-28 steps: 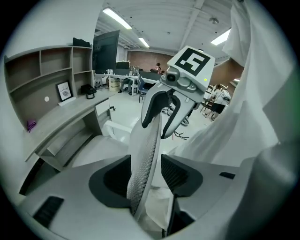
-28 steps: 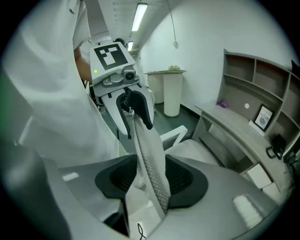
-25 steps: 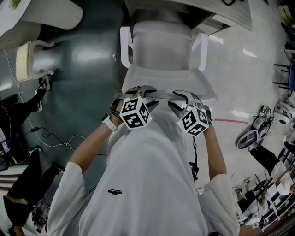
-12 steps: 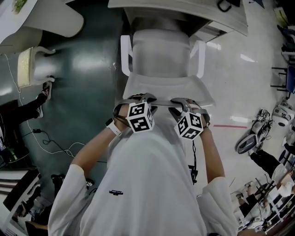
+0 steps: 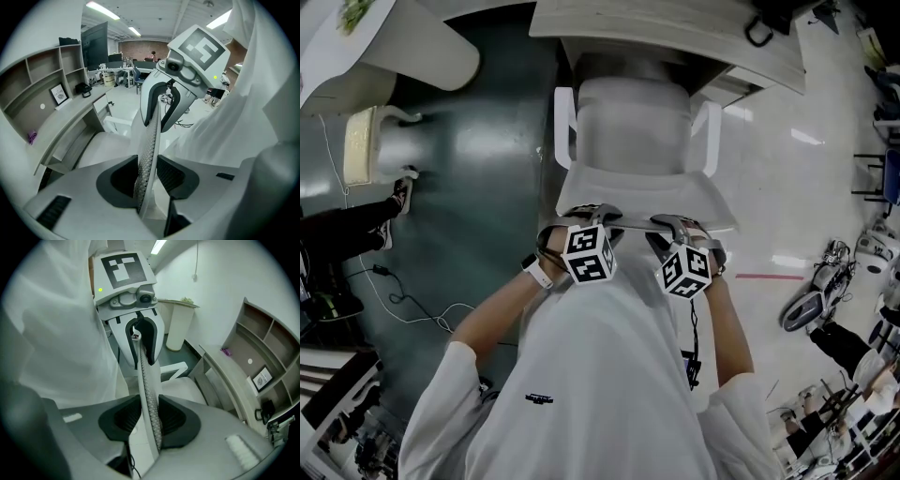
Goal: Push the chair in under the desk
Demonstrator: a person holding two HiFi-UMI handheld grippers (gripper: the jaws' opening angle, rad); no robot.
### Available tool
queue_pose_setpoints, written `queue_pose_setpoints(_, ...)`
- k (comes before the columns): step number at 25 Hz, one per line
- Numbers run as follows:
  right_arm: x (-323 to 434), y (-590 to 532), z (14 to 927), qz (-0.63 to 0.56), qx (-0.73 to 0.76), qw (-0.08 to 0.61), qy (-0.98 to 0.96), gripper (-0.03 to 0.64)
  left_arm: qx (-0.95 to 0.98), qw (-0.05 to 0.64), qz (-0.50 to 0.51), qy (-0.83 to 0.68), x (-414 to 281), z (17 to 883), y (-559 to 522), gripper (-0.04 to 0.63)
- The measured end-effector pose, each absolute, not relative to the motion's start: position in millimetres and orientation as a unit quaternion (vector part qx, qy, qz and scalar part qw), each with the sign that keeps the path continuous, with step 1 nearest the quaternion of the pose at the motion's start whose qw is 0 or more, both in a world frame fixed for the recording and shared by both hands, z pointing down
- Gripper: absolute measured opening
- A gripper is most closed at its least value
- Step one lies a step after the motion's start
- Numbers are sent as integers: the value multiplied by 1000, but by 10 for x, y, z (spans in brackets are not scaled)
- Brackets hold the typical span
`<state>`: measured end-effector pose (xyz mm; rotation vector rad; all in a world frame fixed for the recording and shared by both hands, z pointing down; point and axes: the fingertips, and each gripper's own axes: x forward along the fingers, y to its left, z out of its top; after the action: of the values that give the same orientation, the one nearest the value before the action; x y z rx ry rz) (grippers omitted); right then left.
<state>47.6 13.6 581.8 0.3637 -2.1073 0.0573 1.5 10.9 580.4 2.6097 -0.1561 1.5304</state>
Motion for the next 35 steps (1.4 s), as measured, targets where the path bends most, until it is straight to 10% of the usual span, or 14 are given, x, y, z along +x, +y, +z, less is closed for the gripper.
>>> queue_pose_setpoints(35,556,-948,5780,-23,160,470,-868,126,863,50,496,-75,84,5742,-981,130)
